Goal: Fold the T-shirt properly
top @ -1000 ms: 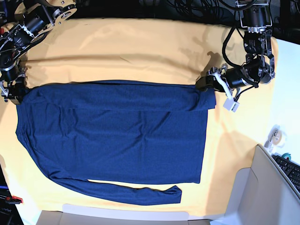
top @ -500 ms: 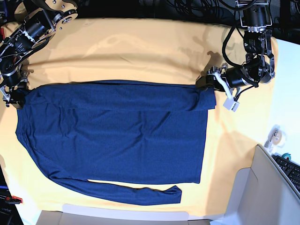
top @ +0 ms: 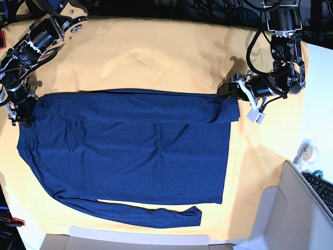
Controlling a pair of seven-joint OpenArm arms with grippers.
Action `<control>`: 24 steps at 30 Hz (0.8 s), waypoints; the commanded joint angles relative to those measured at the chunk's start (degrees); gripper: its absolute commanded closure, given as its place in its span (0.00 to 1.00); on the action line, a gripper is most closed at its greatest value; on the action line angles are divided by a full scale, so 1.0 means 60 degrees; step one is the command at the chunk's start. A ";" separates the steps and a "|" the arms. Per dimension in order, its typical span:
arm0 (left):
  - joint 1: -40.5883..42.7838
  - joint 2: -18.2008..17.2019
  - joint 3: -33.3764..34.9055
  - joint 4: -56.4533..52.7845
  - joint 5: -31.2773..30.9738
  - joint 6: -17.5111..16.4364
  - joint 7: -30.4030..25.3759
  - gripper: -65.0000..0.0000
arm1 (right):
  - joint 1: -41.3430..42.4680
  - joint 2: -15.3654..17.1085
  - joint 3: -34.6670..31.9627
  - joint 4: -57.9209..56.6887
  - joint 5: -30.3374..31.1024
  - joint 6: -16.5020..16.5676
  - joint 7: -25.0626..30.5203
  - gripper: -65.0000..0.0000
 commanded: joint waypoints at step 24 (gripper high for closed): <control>-0.0790 -0.0404 -0.0041 -0.0728 -0.0153 0.1070 -0.0056 0.51 | -0.0293 -0.0041 -0.0007 0.0086 0.0070 0.0032 -0.0061 1.00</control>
